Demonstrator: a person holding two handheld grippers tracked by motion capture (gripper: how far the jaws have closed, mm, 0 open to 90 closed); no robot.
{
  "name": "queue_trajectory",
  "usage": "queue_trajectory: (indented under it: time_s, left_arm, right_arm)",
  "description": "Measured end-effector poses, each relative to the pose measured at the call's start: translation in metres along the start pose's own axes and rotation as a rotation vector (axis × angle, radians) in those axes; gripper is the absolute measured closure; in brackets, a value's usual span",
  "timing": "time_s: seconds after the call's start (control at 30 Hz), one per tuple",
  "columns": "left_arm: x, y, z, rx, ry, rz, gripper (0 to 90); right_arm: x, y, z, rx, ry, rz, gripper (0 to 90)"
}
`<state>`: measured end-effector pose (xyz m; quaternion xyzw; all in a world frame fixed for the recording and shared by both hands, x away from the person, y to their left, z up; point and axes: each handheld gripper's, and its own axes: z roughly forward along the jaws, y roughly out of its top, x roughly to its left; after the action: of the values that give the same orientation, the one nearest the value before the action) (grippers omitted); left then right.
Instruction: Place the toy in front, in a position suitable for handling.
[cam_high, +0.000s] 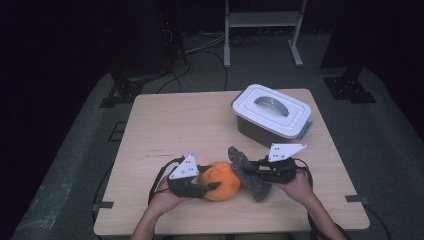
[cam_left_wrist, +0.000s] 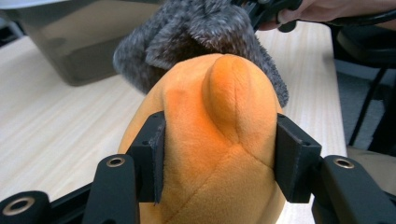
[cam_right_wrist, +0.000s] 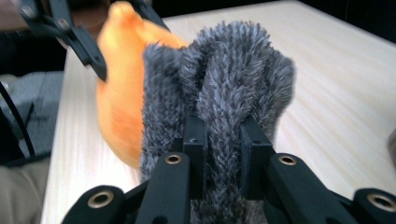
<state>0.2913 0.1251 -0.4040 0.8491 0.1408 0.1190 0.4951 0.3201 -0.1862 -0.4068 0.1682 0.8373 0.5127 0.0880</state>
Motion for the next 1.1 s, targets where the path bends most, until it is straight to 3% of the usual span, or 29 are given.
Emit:
queue_trajectory:
  time_s: [0.13,0.2,0.27,0.33,0.43,0.5,0.57,0.7,0.83,0.97,1.1]
  left_arm:
    - [-0.003,0.001,0.004,0.012,0.002,0.022,44.9]
    - [-0.002,0.002,0.002,0.014,0.011,0.021,45.0]
    - [-0.002,0.002,0.000,0.021,0.029,0.027,45.2]
    - [-0.003,0.001,0.001,0.024,0.030,0.026,45.2]
    - [-0.004,0.002,0.002,0.022,0.028,0.030,45.2]
    - [-0.005,0.002,0.003,0.021,0.031,0.030,45.2]
    - [-0.005,0.002,0.004,0.020,0.028,0.029,44.7]
    - [-0.003,-0.001,0.007,0.018,0.004,0.000,33.8]
    - [0.003,-0.004,0.008,0.012,-0.017,-0.037,21.5]
    - [0.002,-0.005,0.009,0.014,-0.036,-0.036,22.5]
    - [0.000,-0.005,0.006,0.009,-0.084,-0.021,30.7]
  right_arm:
    - [0.011,0.014,0.000,-0.085,0.048,-0.021,75.4]
    - [0.013,0.014,0.007,-0.052,0.055,-0.040,75.4]
    - [0.011,0.006,0.014,-0.017,0.062,-0.021,75.4]
    - [0.006,0.000,0.018,0.042,0.039,-0.015,75.4]
    - [0.010,0.006,0.013,-0.002,0.034,-0.025,75.4]
    - [0.015,0.013,0.009,-0.072,0.073,-0.027,75.4]
    - [0.018,0.016,0.011,-0.058,0.076,-0.045,75.4]
    - [0.011,0.003,0.020,-0.021,0.089,-0.013,75.4]
    - [0.010,0.001,0.019,-0.013,0.081,-0.013,75.3]
    - [0.006,-0.003,0.019,-0.002,0.070,0.005,75.2]
    - [0.001,-0.006,0.020,0.021,0.043,0.014,75.2]
